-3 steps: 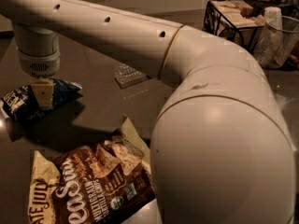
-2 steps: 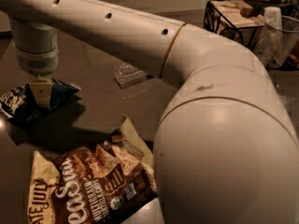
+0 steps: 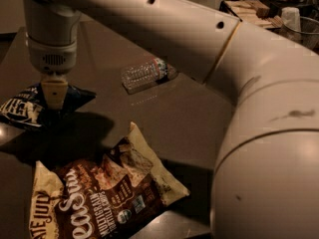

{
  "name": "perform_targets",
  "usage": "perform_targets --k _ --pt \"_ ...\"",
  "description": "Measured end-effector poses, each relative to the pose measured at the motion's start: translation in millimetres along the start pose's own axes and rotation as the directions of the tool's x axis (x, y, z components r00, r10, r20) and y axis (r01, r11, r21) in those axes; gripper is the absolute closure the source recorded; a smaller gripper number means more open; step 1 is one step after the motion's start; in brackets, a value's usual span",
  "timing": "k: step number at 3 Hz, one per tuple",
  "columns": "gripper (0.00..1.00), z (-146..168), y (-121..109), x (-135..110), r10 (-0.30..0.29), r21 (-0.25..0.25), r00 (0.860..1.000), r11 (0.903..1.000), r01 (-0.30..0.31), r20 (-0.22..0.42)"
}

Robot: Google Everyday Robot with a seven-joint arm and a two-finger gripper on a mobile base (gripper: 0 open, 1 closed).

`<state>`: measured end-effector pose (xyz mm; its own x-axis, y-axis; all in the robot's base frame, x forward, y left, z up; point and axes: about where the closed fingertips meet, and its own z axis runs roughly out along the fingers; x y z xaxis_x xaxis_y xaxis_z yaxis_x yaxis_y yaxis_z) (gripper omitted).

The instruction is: Move blue chip bag near brown chip bag

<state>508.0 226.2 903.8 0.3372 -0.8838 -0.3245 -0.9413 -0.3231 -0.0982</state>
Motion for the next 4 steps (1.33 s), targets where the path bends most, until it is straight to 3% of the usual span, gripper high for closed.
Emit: perform_targets --k 1,2,4 --pt "1.00 -21 23 13 -0.008 -0.037 1.000 0.9993 0.009 0.024" --pt "0.83 -35 45 23 -0.020 -0.098 0.999 0.9949 0.025 0.047" --pt "0.37 -43 92 39 -0.041 -0.180 0.996 0.9820 0.055 0.082"
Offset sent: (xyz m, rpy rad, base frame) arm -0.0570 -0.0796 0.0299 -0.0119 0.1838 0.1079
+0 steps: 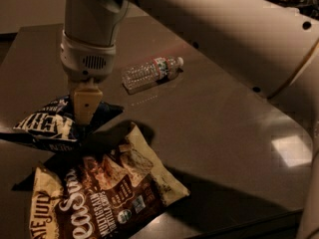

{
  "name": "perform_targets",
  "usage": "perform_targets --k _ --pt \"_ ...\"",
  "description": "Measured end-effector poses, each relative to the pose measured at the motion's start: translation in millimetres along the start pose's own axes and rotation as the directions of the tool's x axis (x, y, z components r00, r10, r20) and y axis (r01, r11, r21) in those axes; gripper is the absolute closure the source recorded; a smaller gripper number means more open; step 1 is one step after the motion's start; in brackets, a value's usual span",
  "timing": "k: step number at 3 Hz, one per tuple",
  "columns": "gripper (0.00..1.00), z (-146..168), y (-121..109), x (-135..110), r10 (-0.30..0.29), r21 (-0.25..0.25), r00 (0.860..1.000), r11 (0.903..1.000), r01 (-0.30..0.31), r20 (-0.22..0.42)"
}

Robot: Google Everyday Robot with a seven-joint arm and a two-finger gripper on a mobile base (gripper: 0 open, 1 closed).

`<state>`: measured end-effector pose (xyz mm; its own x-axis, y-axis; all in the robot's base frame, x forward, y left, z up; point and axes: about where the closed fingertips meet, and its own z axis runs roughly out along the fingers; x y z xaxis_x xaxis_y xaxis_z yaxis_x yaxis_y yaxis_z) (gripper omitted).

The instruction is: Move blue chip bag near brown chip bag

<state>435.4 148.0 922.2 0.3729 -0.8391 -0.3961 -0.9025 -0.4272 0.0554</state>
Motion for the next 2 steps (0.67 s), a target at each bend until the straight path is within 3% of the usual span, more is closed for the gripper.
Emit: perform_targets --k 1,2 --pt "0.13 0.3 -2.6 -2.6 -0.001 0.013 1.000 0.9999 0.001 0.007" --pt "0.00 0.2 -4.6 -5.2 -0.003 0.023 1.000 0.9997 0.002 0.013"
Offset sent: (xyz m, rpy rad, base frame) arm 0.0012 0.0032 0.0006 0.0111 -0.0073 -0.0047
